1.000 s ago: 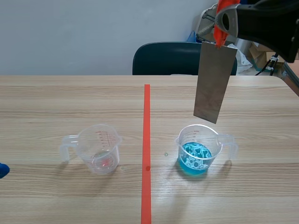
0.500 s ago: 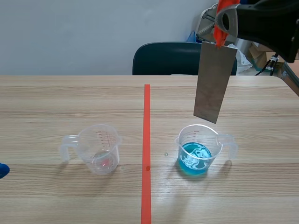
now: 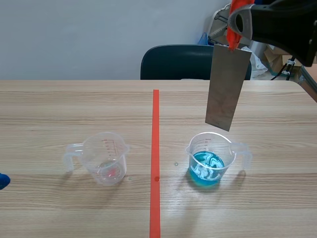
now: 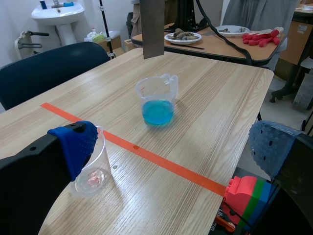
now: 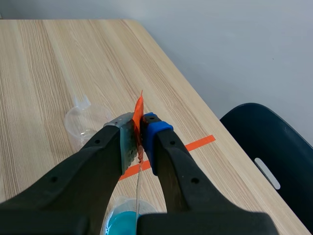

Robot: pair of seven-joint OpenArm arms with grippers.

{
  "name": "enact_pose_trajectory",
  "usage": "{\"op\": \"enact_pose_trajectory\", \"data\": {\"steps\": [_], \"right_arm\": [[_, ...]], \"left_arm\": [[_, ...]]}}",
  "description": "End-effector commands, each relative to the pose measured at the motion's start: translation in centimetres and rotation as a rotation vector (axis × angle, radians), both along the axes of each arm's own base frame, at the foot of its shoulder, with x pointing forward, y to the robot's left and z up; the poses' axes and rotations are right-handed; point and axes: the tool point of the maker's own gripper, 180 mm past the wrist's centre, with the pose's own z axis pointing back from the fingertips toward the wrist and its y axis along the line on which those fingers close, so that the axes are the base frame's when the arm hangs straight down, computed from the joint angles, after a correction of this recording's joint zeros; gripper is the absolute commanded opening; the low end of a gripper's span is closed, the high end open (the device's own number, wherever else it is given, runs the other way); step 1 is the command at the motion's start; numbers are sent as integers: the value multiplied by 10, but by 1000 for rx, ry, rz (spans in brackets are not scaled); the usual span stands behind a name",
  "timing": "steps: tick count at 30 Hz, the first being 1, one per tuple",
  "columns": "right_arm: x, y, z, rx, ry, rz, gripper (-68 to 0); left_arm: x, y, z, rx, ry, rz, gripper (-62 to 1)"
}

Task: Do the redox reaction experiment

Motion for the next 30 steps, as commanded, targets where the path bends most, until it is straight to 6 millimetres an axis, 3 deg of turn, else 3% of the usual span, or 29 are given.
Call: {"op": "enact_pose_trajectory", "data": {"steps": [1,13,15,18,19,25,30], "right_arm": [[-1,1,7,5,-21,17,-667],[-1,1,7,5,-21,17,-667],[-1,1,7,5,-21,17,-667],[-1,1,7,5,-21,17,-667],[-1,1,7,5,-21,17,-667],[-1,1,7,5,-21,17,-667],[-1,1,7,5,-21,17,-667]], "left_arm": [[2,-3,8,-31,-20,3,14],[2,-3,8,-31,-21,2,14],[2,-3,8,-31,-21,2,-174],[2,-3,8,-28,-26,6,-529],[3,-3,9,-26,-33,10,-609],[28,-6,16,-1,-133,2,-594],[52,-27,14,44,-145,-60,-595]]}}
